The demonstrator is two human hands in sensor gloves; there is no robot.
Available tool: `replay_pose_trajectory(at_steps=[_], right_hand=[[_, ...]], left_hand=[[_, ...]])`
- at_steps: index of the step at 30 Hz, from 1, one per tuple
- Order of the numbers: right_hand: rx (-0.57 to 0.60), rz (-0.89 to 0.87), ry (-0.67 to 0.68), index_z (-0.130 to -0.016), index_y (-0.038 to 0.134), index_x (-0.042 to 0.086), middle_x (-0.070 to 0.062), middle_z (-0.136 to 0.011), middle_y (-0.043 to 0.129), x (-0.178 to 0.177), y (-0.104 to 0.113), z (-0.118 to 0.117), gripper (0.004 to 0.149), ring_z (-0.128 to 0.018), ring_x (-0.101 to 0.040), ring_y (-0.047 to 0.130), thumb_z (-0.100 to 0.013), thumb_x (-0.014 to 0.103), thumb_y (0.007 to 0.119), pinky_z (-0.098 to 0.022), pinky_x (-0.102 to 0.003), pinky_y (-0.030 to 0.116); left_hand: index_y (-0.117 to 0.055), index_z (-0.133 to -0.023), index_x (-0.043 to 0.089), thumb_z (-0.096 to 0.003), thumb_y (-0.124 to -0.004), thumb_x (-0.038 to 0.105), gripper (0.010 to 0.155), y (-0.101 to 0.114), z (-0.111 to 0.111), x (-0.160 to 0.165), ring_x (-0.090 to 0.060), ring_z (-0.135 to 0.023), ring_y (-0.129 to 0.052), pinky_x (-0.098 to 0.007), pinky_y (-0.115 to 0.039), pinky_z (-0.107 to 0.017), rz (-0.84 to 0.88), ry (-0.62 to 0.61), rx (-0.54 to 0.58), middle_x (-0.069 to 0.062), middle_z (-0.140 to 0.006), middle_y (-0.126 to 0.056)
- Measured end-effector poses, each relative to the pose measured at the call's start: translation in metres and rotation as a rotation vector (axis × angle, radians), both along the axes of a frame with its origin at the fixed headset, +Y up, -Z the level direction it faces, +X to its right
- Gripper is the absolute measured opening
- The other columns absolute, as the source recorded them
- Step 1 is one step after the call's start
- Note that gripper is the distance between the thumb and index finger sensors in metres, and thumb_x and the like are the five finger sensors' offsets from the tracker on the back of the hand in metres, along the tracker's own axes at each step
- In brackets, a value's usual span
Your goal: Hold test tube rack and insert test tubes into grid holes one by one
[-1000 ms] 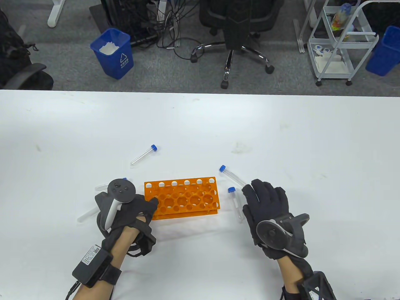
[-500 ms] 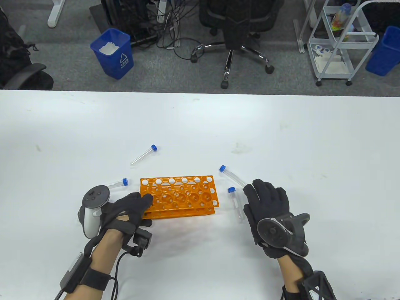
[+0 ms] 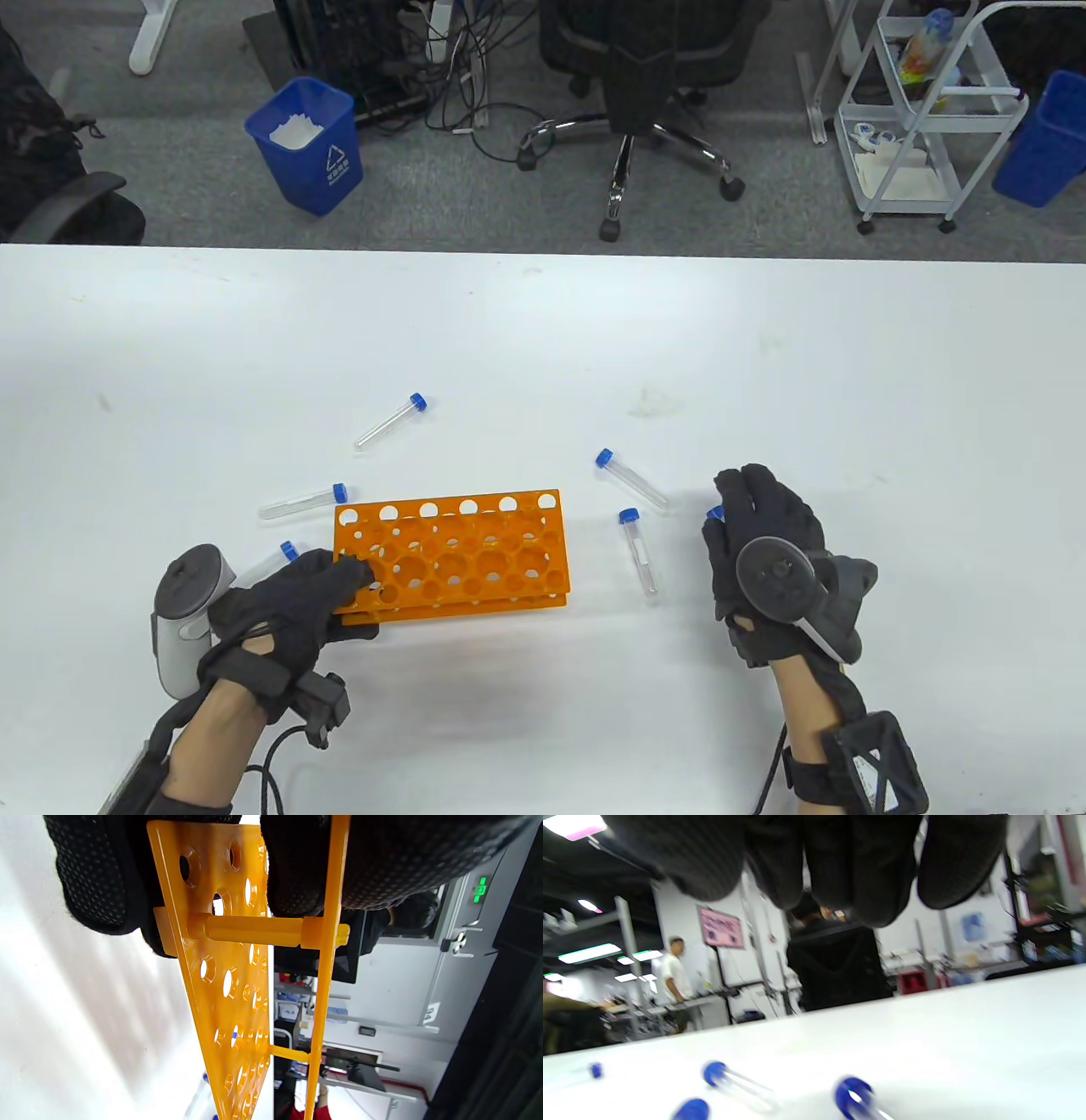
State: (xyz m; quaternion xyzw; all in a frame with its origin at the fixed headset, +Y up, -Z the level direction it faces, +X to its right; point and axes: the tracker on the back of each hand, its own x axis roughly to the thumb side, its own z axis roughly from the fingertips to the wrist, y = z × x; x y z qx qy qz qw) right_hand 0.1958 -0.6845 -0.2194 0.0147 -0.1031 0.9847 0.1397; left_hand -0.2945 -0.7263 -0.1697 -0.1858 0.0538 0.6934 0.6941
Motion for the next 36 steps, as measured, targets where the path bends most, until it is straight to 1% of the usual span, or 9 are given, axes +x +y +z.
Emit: replay_pose_trajectory(at_steps=[7, 14, 15, 20, 21, 27, 28, 30, 36], right_hand=[[-0.212, 0.143, -0.084, -0.097, 0.066, 0.022, -0.021, -0.101, 0.067, -0.004, -0.039, -0.036, 0.061, -0.078, -0.046, 0.082, -0.042, 0.037, 0.084, -0.054, -0.063, 0.075], [-0.410, 0.233, -0.142, -0.103, 0.057, 0.026, -0.022, -0.103, 0.064, -0.012, -0.069, -0.050, 0.068, -0.075, -0.045, 0.084, -0.042, 0.039, 0.084, -0.053, -0.060, 0.076], [-0.416, 0.235, -0.148, -0.103, 0.058, 0.026, -0.022, -0.102, 0.065, -0.012, -0.071, -0.050, 0.067, -0.075, -0.044, 0.084, -0.042, 0.039, 0.084, -0.053, -0.060, 0.076], [-0.384, 0.190, -0.153, -0.101, 0.060, 0.025, -0.021, -0.097, 0.071, -0.007, -0.076, -0.051, 0.065, -0.068, -0.043, 0.085, -0.042, 0.036, 0.084, -0.050, -0.058, 0.077], [-0.379, 0.189, -0.156, -0.101, 0.061, 0.025, -0.020, -0.096, 0.072, -0.006, -0.076, -0.051, 0.064, -0.067, -0.041, 0.085, -0.042, 0.035, 0.083, -0.050, -0.057, 0.078], [-0.353, 0.176, -0.166, -0.099, 0.064, 0.019, -0.016, -0.084, 0.081, -0.004, -0.077, -0.052, 0.062, -0.059, -0.037, 0.089, -0.041, 0.029, 0.084, -0.045, -0.054, 0.081], [-0.353, 0.175, -0.168, -0.099, 0.063, 0.018, -0.016, -0.083, 0.082, -0.004, -0.077, -0.052, 0.063, -0.059, -0.037, 0.089, -0.041, 0.029, 0.084, -0.045, -0.054, 0.081], [-0.348, 0.163, -0.171, -0.099, 0.063, 0.017, -0.017, -0.082, 0.082, -0.004, -0.077, -0.051, 0.063, -0.059, -0.037, 0.090, -0.040, 0.027, 0.085, -0.045, -0.056, 0.081], [-0.268, -0.024, -0.206, -0.101, 0.057, 0.017, -0.018, -0.086, 0.078, 0.003, -0.056, -0.043, 0.066, -0.064, -0.042, 0.089, -0.040, 0.024, 0.082, -0.047, -0.060, 0.081]], left_hand=[[-0.084, -0.072, 0.025, -0.0430, -0.081, 0.050, 0.039, -0.005, 0.006, 0.002, -0.041, -0.070, -0.102, -0.053, -0.090, -0.052, 0.005, -0.037, 0.008, -0.030, -0.096, -0.063], [-0.083, -0.072, 0.025, -0.0427, -0.081, 0.052, 0.039, -0.015, 0.009, 0.009, -0.041, -0.070, -0.103, -0.052, -0.091, -0.051, -0.004, -0.078, -0.020, -0.030, -0.095, -0.064], [-0.082, -0.072, 0.025, -0.0428, -0.081, 0.052, 0.039, -0.016, 0.009, 0.009, -0.041, -0.069, -0.103, -0.052, -0.091, -0.051, -0.004, -0.083, -0.021, -0.024, -0.097, -0.064], [-0.082, -0.071, 0.025, -0.0427, -0.081, 0.052, 0.039, -0.018, 0.010, 0.014, -0.040, -0.069, -0.103, -0.052, -0.091, -0.051, -0.003, -0.106, -0.020, -0.024, -0.097, -0.064], [-0.082, -0.071, 0.025, -0.0428, -0.081, 0.052, 0.039, -0.018, 0.010, 0.014, -0.040, -0.069, -0.103, -0.052, -0.091, -0.051, 0.000, -0.109, -0.020, -0.030, -0.095, -0.065], [-0.082, -0.071, 0.025, -0.0429, -0.081, 0.052, 0.039, -0.018, 0.010, 0.015, -0.041, -0.070, -0.103, -0.052, -0.091, -0.051, 0.000, -0.112, -0.012, -0.030, -0.095, -0.065], [-0.082, -0.071, 0.025, -0.0428, -0.081, 0.052, 0.039, -0.019, 0.010, 0.015, -0.041, -0.070, -0.103, -0.052, -0.091, -0.051, 0.002, -0.111, -0.011, -0.024, -0.097, -0.064], [-0.082, -0.071, 0.025, -0.0428, -0.081, 0.052, 0.039, -0.020, 0.011, 0.015, -0.041, -0.070, -0.102, -0.052, -0.091, -0.051, 0.008, -0.108, -0.014, -0.030, -0.095, -0.064], [-0.081, -0.072, 0.025, -0.0434, -0.080, 0.052, 0.039, -0.026, 0.014, 0.014, -0.041, -0.071, -0.101, -0.052, -0.090, -0.052, 0.012, -0.106, -0.031, -0.030, -0.096, -0.063]])
